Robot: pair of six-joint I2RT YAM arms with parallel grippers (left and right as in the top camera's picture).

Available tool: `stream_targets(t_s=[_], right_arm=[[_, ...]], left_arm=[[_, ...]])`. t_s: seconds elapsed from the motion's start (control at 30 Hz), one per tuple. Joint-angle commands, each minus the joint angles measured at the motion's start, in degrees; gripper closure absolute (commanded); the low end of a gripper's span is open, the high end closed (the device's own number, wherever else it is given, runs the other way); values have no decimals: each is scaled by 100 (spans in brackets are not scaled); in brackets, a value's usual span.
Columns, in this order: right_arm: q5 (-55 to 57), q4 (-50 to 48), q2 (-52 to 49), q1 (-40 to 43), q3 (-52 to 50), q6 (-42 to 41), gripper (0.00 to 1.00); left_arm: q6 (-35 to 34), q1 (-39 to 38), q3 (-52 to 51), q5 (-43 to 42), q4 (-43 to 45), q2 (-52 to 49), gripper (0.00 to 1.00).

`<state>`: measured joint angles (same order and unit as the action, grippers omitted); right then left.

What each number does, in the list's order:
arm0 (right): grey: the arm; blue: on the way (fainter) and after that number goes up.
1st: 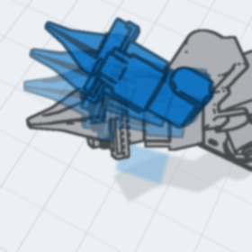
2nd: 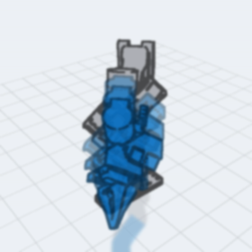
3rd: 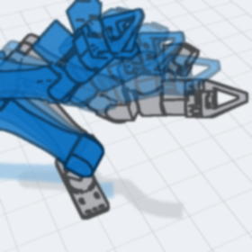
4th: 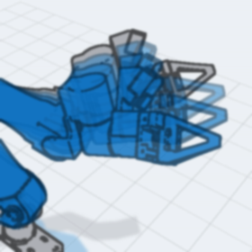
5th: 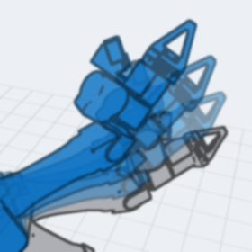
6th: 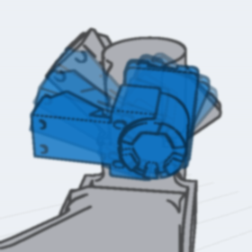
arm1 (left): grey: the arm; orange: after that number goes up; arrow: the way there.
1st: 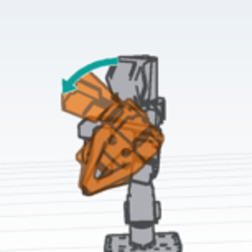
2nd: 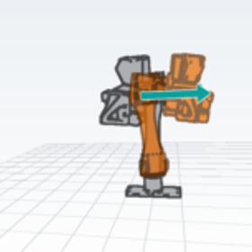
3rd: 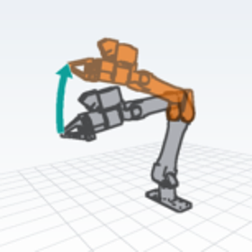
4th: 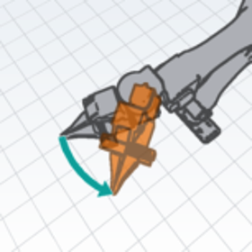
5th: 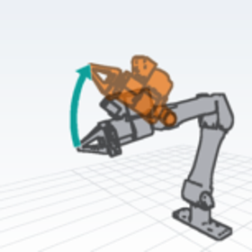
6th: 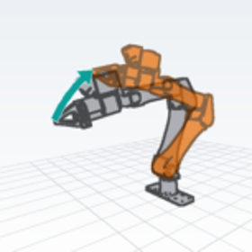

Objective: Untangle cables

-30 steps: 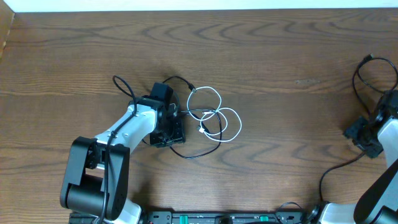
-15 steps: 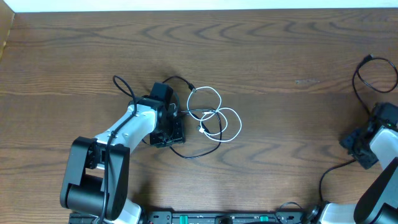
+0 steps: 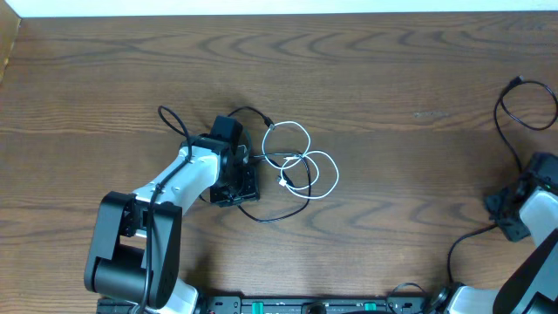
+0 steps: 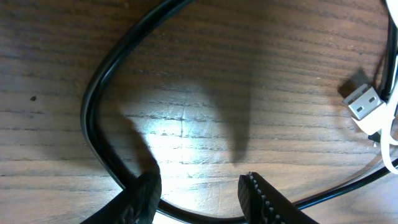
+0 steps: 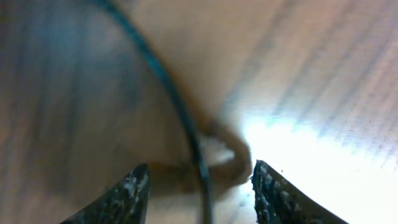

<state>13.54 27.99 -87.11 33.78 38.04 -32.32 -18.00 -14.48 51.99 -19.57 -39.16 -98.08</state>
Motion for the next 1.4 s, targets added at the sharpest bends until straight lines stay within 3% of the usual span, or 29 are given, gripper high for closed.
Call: stream_targets(t_s=[0.0,0.2,0.33,0.6,0.83,1.0,1.37], right_arm=[[114,94,-264,275,-442,-256,56],[90,94,-262,455,-446,-256,78],[-33,96,-262,455,-446,-234,99],[-1051,59,-221,452,-326,138,99],[-4583,92,-39,448,531,1779,99],[-6494,149,186,426,1156,2065,99],[-7031,46,850,426,1469,2625,99]], left_arm=[[13,-13,-138,79,-42,-39,54],[13,-13,-138,79,-39,-39,54],[13,-13,-138,79,-42,-39,54],[13,-13,-138,76,-42,-39,54],[13,-13,-138,79,-39,-39,54],[13,-13,-138,79,-39,-39,54],[13,-13,-138,79,-35,-39,54]])
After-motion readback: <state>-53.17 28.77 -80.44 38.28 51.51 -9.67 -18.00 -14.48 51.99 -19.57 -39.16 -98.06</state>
